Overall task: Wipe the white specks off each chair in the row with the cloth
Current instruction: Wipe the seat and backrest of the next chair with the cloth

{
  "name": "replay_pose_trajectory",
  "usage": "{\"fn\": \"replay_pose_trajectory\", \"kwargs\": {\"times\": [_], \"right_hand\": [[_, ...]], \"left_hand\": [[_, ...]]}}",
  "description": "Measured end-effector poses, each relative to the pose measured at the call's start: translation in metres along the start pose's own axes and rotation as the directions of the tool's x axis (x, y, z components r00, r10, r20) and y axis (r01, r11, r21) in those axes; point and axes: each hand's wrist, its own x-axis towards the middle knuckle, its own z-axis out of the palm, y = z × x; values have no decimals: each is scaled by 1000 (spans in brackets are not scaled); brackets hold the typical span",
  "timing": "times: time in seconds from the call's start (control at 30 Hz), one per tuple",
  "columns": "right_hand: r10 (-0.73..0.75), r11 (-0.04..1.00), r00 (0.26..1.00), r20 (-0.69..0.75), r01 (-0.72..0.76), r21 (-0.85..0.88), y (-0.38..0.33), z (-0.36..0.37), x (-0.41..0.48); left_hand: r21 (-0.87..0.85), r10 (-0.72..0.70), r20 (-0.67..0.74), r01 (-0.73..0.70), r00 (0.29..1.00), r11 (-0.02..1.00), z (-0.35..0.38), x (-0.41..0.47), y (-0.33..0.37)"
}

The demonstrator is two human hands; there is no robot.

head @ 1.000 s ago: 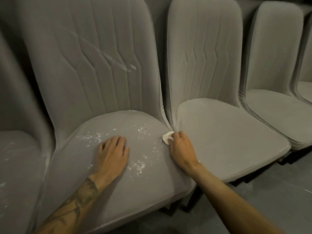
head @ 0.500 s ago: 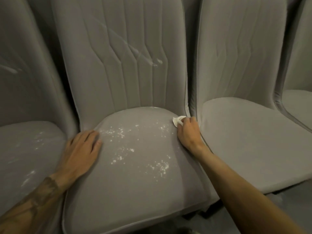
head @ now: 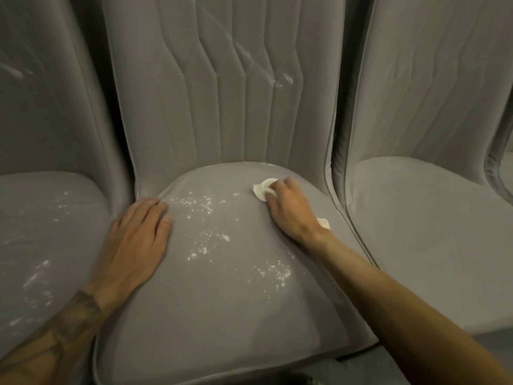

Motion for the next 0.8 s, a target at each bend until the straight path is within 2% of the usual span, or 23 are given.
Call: {"fn": "replay_pose_trajectory", "kwargs": {"times": [0.03, 0.1, 0.17, 0.2, 0.27, 0.33, 0.43, 0.53, 0.63, 0.67, 0.73, 0.77, 0.8], "right_hand": [[-78, 997, 997, 25, 78, -22, 1, -3, -6], [-132, 983, 990, 41, 136, -126, 21, -16, -5], [-86, 963, 996, 1, 84, -256, 48, -27, 3], [-25, 963, 999, -33, 16, -268, 56, -29, 8], [97, 974, 990, -99, -115, -196, 50, -23, 17], [139, 984, 986, -88, -147, -98, 23, -6, 22], [52, 998, 997, 65, -54, 44, -13, 9, 17], [-13, 997, 987, 162, 0, 81, -13, -8, 13], [155, 962, 988, 12, -153, 225, -1, -34, 22], [239, 914, 971, -28, -215, 345, 1, -42, 24], [351, 788, 936, -3, -294, 540, 2, -44, 30], [345, 783, 938, 21, -300, 544, 2, -41, 31], [297, 852, 955, 24, -276, 445, 5, -35, 29]], "left_hand": [[8, 3, -1, -3, 1000, 1000, 0, -1, -2], [14, 1, 1, -1, 1000, 1000, -1, -1, 0], [20, -4, 17, 3, 1000, 1000, 2, -3, 3], [16, -5, 12, 5, 1000, 1000, 1, -3, 4], [14, -13, -4, 13, 1000, 1000, 0, -1, 5], [20, -13, -9, 13, 1000, 1000, -2, -1, 6], [25, -6, -18, 6, 1000, 1000, -1, 0, 2], [25, 1, -16, 0, 1000, 1000, -1, 0, 2], [26, -8, -22, 8, 1000, 1000, -1, 0, 3], [26, -11, -26, 11, 1000, 1000, 0, 0, 4], [26, -9, -24, 10, 1000, 1000, 1, -1, 3], [25, -14, -16, 15, 1000, 1000, 0, 0, 2], [25, -19, -9, 19, 1000, 1000, -1, 0, 1]]}}
